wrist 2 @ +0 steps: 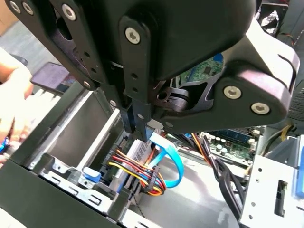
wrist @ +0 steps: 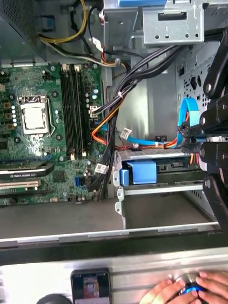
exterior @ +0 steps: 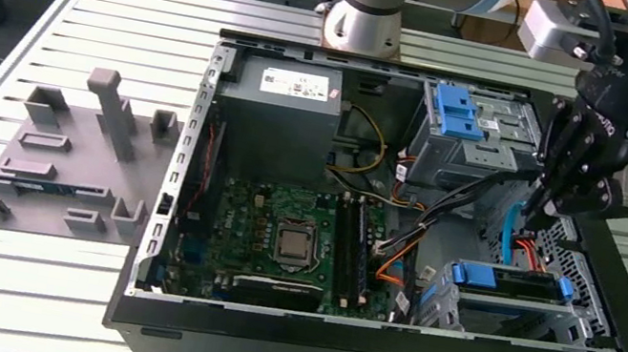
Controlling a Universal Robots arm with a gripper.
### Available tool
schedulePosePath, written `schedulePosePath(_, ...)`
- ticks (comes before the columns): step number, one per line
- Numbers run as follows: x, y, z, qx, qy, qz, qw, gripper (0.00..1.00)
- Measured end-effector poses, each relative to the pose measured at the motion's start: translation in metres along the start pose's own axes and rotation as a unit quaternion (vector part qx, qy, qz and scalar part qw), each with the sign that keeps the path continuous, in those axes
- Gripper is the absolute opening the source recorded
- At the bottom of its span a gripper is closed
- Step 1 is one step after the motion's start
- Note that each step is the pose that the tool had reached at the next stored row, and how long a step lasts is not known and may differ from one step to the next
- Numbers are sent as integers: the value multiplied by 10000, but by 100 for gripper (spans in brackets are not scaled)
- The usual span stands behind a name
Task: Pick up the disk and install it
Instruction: 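Insert the second disk wire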
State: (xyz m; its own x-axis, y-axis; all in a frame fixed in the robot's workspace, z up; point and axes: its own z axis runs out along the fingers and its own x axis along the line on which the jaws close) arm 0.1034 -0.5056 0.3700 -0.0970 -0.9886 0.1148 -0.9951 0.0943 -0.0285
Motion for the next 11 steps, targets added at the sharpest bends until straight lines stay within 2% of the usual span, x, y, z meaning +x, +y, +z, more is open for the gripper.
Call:
schedulePosePath(2,18,-2,11,-13,-135,2,9999,16)
schedulePosePath(4,33,-3,19,-28,-288,5,9996,16)
schedulePosePath(5,44,-4,26,-33,-341,6,9994,16)
schedulePosePath(6,61,-6,38,-36,-368,6,9993,16)
schedulePosePath(7,88,-8,55,-37,-379,6,9993,16)
schedulePosePath(11,190,-16,127,-36,-388,6,9992,16)
